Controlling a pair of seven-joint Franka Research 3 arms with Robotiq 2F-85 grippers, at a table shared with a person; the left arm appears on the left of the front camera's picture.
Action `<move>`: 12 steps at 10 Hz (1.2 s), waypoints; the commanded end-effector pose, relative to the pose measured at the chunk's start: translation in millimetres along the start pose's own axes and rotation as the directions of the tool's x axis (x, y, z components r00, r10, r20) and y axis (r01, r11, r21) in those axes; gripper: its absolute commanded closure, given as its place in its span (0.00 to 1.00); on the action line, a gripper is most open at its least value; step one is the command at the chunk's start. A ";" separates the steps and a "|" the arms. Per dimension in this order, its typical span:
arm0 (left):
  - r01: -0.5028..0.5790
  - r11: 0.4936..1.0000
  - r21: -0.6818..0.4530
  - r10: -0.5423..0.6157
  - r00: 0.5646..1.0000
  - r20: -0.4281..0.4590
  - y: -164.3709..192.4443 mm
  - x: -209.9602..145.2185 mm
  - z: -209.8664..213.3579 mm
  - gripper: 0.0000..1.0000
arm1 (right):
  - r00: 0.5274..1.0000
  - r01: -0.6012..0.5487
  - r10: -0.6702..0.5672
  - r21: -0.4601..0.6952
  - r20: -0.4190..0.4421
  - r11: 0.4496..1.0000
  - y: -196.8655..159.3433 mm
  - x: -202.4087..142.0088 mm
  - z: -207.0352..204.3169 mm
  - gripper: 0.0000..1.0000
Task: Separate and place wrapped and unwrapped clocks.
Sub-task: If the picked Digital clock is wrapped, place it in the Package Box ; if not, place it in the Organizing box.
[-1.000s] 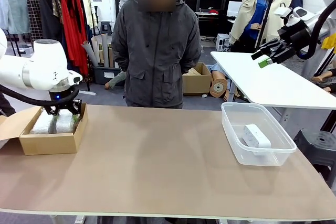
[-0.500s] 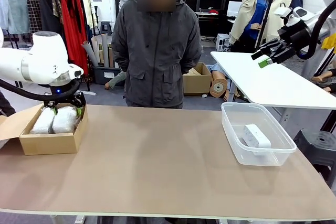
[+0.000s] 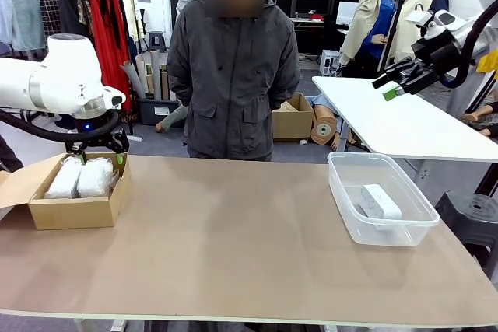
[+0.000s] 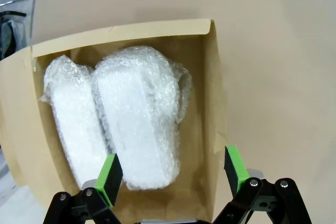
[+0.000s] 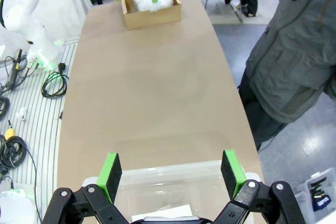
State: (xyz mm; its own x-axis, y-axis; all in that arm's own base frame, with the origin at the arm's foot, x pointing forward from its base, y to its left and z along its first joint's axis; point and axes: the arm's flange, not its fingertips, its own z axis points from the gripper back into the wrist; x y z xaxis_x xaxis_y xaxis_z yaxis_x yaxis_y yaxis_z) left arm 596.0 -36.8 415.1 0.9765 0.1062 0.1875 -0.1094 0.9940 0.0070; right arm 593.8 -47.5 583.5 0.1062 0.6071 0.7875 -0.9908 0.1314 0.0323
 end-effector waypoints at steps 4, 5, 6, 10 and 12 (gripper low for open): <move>0.007 1.000 -0.011 -0.006 1.000 0.021 -6.3 -3.6 18.4 0.00 | 1.000 -0.003 0.003 -0.004 -0.002 1.000 0.8 1.6 0.5 0.00; 0.007 1.000 -0.011 -0.006 1.000 0.021 -6.3 -3.6 18.4 0.00 | 1.000 -0.003 0.003 -0.004 -0.002 1.000 0.8 1.6 0.5 0.00; 0.007 1.000 -0.011 -0.006 1.000 0.021 -6.3 -3.6 18.4 0.00 | 1.000 -0.003 0.003 -0.004 -0.002 1.000 0.8 1.6 0.5 0.00; 0.007 1.000 -0.011 -0.006 1.000 0.021 -6.3 -3.6 18.4 0.00 | 1.000 -0.003 0.003 -0.004 -0.002 1.000 0.8 1.6 0.5 0.00; 0.007 1.000 -0.011 -0.006 1.000 0.021 -6.3 -3.6 18.4 0.00 | 1.000 -0.003 0.003 -0.004 -0.002 1.000 0.8 1.6 0.5 0.00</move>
State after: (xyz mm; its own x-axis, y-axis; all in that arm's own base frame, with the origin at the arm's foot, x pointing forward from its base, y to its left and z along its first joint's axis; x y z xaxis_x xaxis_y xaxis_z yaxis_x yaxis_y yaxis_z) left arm 588.9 -45.4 430.9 0.9746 0.1022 0.1992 -0.1028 0.9947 -0.0076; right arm 593.8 -47.5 583.6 0.1061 0.6072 0.7875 -0.9908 0.1314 0.0322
